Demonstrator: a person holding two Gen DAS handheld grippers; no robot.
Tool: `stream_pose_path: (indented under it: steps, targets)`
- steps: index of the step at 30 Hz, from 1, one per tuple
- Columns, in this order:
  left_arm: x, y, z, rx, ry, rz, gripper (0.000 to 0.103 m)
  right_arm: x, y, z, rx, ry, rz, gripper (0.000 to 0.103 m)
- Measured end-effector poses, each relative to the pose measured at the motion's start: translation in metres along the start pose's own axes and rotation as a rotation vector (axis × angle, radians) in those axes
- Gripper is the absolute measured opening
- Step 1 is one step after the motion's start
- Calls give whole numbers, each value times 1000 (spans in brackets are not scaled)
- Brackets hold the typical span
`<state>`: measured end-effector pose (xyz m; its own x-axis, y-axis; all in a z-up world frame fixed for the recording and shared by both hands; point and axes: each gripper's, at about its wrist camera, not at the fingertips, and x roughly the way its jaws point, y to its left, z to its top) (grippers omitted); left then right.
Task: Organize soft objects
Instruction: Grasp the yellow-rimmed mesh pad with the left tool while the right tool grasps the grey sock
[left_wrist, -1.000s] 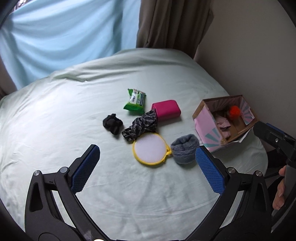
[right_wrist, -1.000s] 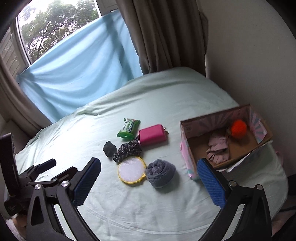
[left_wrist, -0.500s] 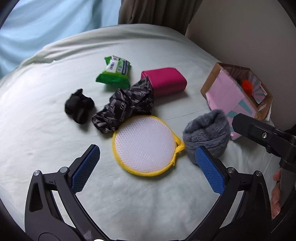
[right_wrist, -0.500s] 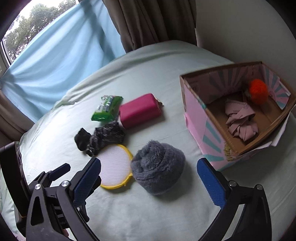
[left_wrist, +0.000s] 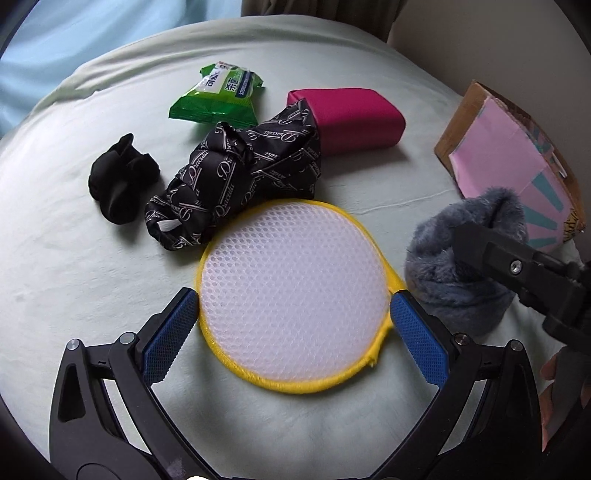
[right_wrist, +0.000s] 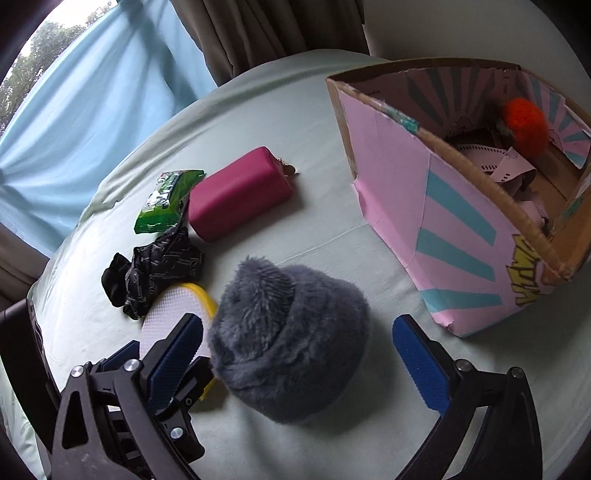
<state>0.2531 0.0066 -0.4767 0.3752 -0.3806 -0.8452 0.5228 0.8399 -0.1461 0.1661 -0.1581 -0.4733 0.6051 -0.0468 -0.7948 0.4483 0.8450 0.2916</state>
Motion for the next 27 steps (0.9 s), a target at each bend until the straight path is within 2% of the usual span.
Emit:
stream_pose_path:
  steps: [5,8,10,14,16,19,22,27]
  targets:
    - [11,-3,1,14,23,37,102,14,1,1,-12,28,19,87]
    - [12,-8,0,44,18,51,98,22,2,0,-23,46,31,80]
    - [12,-11,0,66,13,56,91,26,4,0,-26,55,51,71]
    - [10,-14,2,86,17,58,76,28,11,0,-61,55,52,64]
    - [7,-17,4,98,18,53,57,26,12,1,-62,53,57,61]
    - [5,-24,7,117,26,35,39,22,11,0,-61,52,62,58]
    - [2,-33,7,128,29,29,34,16,13,1,-66,46,65,58]
    - [-14,-38,6,108,19,24,34,3,14,3,-69,33,76,58]
